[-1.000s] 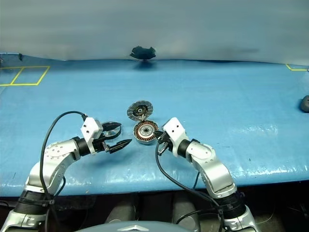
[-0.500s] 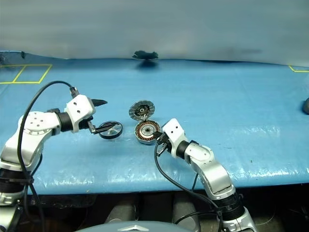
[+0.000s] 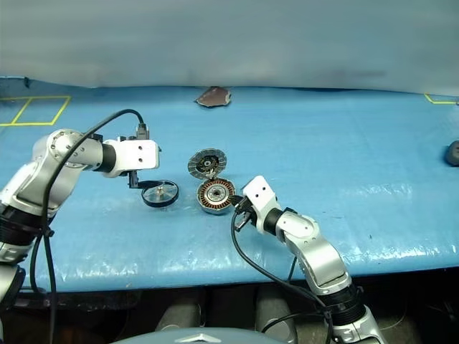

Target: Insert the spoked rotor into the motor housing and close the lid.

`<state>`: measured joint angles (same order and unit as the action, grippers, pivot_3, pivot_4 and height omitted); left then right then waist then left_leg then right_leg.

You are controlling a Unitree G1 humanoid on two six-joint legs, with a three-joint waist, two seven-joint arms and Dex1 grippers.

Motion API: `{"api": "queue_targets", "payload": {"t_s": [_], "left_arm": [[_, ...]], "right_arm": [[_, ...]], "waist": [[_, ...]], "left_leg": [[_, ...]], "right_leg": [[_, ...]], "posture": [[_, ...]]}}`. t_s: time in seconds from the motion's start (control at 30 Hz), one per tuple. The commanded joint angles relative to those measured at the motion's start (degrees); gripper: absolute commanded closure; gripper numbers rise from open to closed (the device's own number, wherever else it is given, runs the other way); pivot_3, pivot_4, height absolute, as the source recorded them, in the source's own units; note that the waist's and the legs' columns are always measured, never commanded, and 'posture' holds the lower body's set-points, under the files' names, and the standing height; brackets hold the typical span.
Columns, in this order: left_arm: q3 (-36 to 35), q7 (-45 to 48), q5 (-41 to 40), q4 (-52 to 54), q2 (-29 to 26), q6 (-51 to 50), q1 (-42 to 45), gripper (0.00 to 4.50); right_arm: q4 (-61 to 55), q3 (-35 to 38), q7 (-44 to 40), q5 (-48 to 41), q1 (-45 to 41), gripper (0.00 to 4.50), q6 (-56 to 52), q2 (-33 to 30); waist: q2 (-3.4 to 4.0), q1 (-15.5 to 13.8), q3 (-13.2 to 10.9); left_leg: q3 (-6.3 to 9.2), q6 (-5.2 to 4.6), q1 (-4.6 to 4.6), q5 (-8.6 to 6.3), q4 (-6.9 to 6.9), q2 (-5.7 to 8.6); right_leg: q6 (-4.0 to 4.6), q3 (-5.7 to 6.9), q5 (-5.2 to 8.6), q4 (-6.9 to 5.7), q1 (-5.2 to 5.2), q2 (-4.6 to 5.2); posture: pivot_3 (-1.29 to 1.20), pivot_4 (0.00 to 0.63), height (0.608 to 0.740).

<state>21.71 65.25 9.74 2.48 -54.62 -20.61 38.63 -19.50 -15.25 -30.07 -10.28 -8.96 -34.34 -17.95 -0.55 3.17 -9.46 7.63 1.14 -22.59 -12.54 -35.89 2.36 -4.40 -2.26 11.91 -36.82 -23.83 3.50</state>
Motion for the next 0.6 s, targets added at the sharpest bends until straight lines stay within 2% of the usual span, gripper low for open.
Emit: {"api": "queue_targets", "payload": {"t_s": [0.03, 0.07, 0.6], "left_arm": [[-0.07, 2.8, 1.17, 0.12, -1.49, 1.43, -0.76, 1.31], [-0.17, 2.94, 1.62, 0.06, -1.64, 1.88, -1.14, 1.61], [1.08, 4.66, 7.43, -4.66, -0.48, 5.31, -2.71, 1.61]], "right_arm": [[-2.77, 0.73, -0.35, -0.98, -0.2, 4.5, 0.17, -0.18], [-2.86, 0.62, -0.38, -0.96, -0.15, 4.5, 0.2, -0.29], [-3.88, -3.2, -8.96, -4.72, 0.56, 4.5, 3.93, -1.89]], "waist": [[-0.02, 0.17, -0.03], [-0.04, 0.24, -0.04], [-0.1, 0.26, -0.1]], "left_leg": [[0.0, 0.0, 0.0, 0.0, -0.01, 0.0], [0.0, 0.0, 0.0, 0.0, -0.01, 0.0], [0.01, 0.0, 0.01, 0.0, -0.09, 0.0]], "right_leg": [[0.0, 0.0, 0.0, 0.0, 0.0, 0.0], [0.0, -0.01, 0.0, 0.0, 0.01, 0.0], [-0.02, 0.0, -0.01, -0.06, 0.03, 0.0]], "posture": [[0.0, 0.15, 0.74], [0.0, 0.15, 0.74], [0.0, 0.15, 0.74]]}}
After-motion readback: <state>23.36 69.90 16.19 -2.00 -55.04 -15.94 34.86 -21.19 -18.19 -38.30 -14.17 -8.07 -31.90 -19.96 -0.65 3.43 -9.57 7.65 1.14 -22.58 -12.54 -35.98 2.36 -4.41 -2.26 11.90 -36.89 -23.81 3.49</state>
